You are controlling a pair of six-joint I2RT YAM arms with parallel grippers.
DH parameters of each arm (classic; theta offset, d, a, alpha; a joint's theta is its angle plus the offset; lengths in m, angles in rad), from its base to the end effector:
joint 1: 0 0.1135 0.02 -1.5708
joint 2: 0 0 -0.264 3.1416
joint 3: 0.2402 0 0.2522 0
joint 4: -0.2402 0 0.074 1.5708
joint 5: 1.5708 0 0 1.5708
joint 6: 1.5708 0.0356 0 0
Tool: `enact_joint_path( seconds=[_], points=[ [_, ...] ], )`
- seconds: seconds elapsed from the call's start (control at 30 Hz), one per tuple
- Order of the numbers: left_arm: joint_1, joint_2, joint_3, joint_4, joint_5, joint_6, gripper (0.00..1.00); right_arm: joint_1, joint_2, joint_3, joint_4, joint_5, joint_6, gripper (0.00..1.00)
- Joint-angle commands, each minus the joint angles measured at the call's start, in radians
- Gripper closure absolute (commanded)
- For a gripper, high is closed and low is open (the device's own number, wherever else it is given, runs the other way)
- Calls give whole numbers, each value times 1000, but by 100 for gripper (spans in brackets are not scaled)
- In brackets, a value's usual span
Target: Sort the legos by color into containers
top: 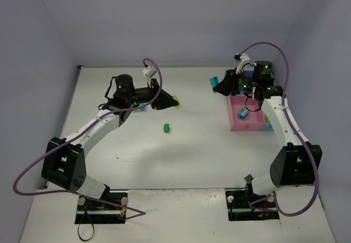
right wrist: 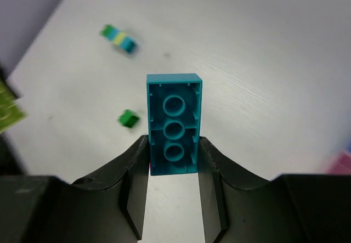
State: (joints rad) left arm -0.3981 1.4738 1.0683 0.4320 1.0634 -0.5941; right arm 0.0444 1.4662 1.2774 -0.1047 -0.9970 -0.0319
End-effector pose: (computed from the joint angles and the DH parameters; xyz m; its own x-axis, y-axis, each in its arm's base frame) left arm 0.2962 -0.1583 0.3372 -0.5360 -0.0696 -0.8413 0.8371 0.0847 -0.5404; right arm 0.3320 0.0447 0.3620 -0.2625 -0.0290 -0.9645 -0.8360 0.5059 0.2123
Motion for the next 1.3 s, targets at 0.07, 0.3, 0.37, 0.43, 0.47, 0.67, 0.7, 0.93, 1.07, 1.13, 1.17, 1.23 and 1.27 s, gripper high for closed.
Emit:
enact_joint_path(
  seconds=[0.07, 0.3, 0.37, 0.43, 0.47, 0.67, 0.7, 0.93, 1.07, 1.13, 1.17, 1.23, 1.27],
  points=[
    [4, -53, 53, -123, -75, 138, 100, -17, -50, -61, -48, 706, 215, 100],
    [1, -63, 85, -268, -181, 211, 100, -40, 8, -150, -72, 994, 360, 84],
    [-1, -63, 88, -277, -194, 217, 100, -38, 34, -154, -81, 1057, 378, 83],
    [-1, -66, 85, -289, -215, 218, 100, -67, 55, -165, -82, 1083, 400, 78],
    [-2, -66, 87, -291, -217, 218, 100, -72, 65, -167, -81, 1083, 403, 73],
    [-7, -55, 96, -286, -240, 168, 100, -67, 94, -142, -63, 970, 372, 33],
    [-8, -53, 102, -277, -244, 156, 100, -63, 88, -144, -56, 956, 362, 32],
    [-16, -15, 146, -156, -308, -174, 100, 119, -144, -208, 157, 627, 110, 35],
    [-16, 5, 162, -104, -335, -317, 100, 213, -205, -193, 201, 552, 49, 34],
    [-19, 11, 168, -73, -362, -413, 100, 245, -219, -181, 238, 516, 44, 32],
    [-19, 20, 171, -64, -367, -441, 100, 274, -225, -175, 250, 496, 46, 31],
    [-19, 29, 174, -21, -375, -535, 100, 302, -227, -144, 273, 454, 44, 28],
    [-19, 42, 176, -7, -373, -564, 100, 316, -222, -133, 278, 443, 41, 27]
  ],
)
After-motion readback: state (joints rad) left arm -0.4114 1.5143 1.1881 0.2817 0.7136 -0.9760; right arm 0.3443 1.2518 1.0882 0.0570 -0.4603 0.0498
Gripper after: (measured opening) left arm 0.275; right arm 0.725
